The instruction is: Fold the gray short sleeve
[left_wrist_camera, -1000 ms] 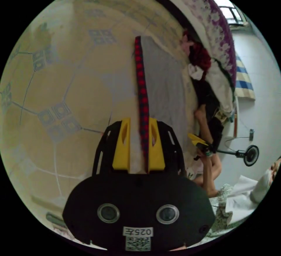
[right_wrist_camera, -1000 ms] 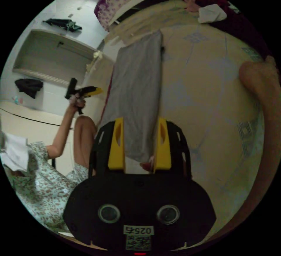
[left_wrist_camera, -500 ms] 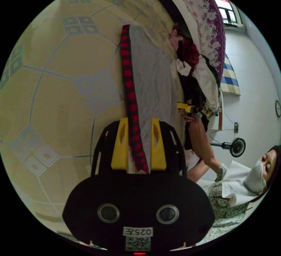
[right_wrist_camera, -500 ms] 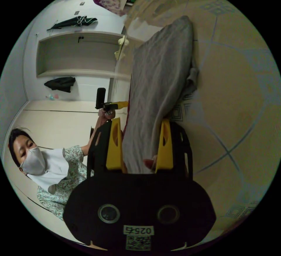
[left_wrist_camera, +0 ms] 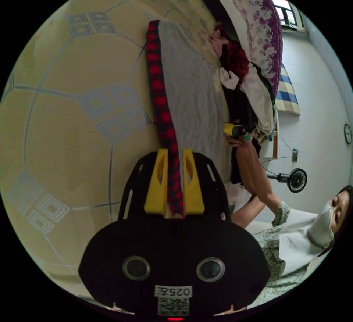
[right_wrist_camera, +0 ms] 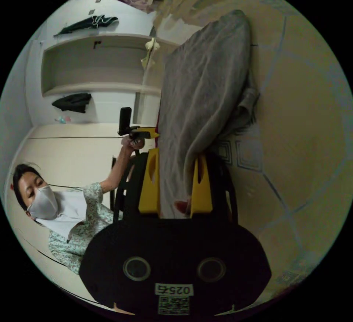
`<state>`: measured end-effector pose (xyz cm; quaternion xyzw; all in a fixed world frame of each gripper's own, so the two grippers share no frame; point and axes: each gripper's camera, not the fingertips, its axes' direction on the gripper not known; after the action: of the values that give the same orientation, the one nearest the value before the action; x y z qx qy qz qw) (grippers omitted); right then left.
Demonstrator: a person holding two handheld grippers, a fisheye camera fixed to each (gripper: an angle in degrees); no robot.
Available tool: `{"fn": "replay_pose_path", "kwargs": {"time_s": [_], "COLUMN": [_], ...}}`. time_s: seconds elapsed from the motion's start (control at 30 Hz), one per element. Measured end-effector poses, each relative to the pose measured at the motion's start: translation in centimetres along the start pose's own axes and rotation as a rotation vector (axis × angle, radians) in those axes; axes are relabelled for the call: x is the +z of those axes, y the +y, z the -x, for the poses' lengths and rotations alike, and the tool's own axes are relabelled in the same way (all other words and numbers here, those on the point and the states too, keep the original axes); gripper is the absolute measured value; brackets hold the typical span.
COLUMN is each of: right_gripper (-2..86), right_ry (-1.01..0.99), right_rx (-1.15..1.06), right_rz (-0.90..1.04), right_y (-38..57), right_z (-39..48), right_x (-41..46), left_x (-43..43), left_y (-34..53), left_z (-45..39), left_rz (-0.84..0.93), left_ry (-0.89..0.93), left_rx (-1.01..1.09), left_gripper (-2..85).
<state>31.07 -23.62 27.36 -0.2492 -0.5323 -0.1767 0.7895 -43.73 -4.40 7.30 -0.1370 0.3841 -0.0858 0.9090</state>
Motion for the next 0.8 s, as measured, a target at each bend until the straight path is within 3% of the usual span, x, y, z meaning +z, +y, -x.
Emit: {"fn": "replay_pose_path", "kwargs": {"time_s": [0.3, 0.37, 0.5, 0.63, 0.8], "right_gripper": [0.4, -0.5, -0.7, -0.7, -0.8], "right_ry": [0.014, -0.068, -0.235, -0.219, -0.093], "right_rx": [0.041, 0.012, -0.039, -0.229, -0.489], "right_rz": [0.004, -0.029, -0.095, -0.203, -0.219], "right_y": [2.6, 3.4, 1.8, -3.3, -3.9], "right_z": [-2.2, -1.8, -0.6, 6.1, 16.6], "right_x": [1.3, 0.6, -0.5, -4.8, -7.9], "left_x": [1.0, -0.3, -3.4, -11.6, -19.6], "left_y": [3.1, 4.3, 4.2, 1.7, 4.2], "left_z": [-0.9, -0.4, -0.8, -4.7, -14.8], "left_rz": [0.029, 0.009, -0.059, -0.245, -0.35], "left_ry": [-0.009, 0.142, 0.196, 0.225, 0.044], "left_rx": [0.031, 0.044, 0.115, 0.248, 0.538], "left_gripper": [-0.8, -0.9, -0.9, -0.9, -0.9]}}
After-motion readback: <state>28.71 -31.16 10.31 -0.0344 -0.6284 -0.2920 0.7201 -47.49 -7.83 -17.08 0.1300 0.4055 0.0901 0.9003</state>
